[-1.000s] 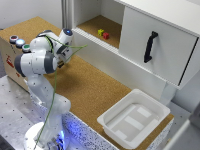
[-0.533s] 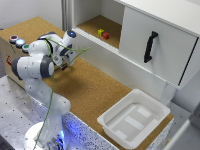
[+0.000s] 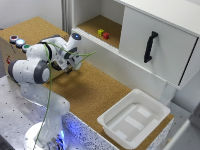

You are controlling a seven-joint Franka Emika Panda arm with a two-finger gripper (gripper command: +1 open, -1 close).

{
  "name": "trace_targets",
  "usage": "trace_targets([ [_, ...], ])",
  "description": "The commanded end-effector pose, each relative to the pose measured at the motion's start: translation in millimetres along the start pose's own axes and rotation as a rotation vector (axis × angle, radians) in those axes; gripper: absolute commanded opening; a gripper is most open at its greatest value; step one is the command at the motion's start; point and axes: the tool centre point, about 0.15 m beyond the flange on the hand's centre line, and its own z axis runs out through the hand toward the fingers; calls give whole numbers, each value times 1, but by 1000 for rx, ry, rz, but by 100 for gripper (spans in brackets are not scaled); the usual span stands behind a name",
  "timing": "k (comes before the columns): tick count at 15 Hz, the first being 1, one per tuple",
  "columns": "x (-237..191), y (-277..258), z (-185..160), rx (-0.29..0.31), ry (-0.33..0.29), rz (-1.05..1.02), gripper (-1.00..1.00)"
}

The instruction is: Grasp the handle of the drawer and open it

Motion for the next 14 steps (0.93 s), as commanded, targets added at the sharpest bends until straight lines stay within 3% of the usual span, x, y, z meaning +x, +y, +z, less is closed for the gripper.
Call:
trace_targets([
  [1, 44, 82, 34, -2, 23, 66, -100],
  [6, 51, 110, 20, -48, 31, 127, -100],
  [7, 51, 113, 14, -53, 36, 131, 100],
  [14, 44, 104, -73, -86, 202, 67, 100],
])
